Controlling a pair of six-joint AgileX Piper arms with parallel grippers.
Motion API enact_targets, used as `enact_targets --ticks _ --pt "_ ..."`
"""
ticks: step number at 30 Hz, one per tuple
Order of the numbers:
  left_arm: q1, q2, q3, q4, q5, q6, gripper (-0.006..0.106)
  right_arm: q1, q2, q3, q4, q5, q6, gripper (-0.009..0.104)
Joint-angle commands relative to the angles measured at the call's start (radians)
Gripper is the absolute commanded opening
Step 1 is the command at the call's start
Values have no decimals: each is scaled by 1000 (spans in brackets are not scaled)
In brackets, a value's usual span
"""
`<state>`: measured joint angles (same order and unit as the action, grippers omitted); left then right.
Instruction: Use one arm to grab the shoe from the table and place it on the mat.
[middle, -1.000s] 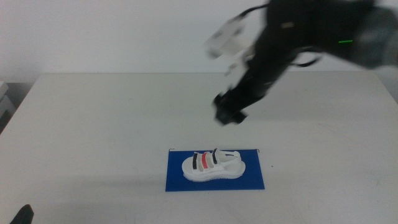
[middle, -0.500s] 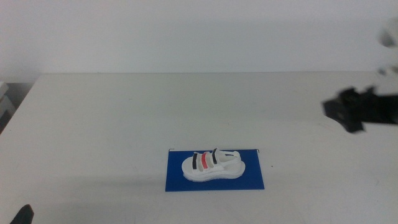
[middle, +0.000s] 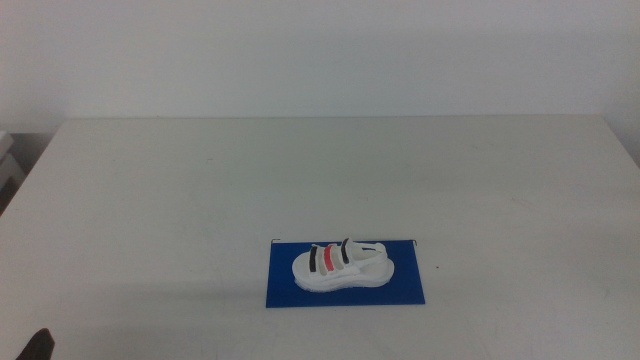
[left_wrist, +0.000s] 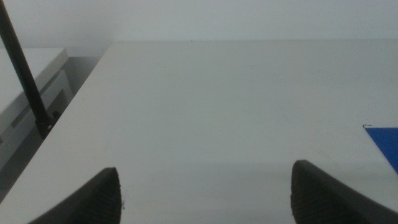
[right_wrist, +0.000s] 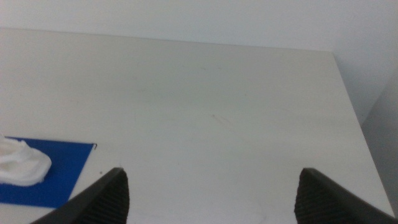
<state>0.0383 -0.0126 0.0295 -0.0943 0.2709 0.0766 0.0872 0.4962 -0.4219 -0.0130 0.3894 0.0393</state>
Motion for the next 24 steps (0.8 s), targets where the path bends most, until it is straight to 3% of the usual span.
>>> enact_targets --ticks 1,5,15,24 --pt "-4 -10 7 -8 -80 -5 94 -7 -56 21 -13 -77 -3 71" --pt "-4 -10 7 -8 -80 -5 94 -7 -138 81 -16 -77 -3 71" --pt "-4 -10 7 -8 -80 -5 94 -7 -352 223 -94 -77 -3 71" --pt "-4 -10 7 -8 -80 -5 94 -7 -536 344 -97 -80 -3 71"
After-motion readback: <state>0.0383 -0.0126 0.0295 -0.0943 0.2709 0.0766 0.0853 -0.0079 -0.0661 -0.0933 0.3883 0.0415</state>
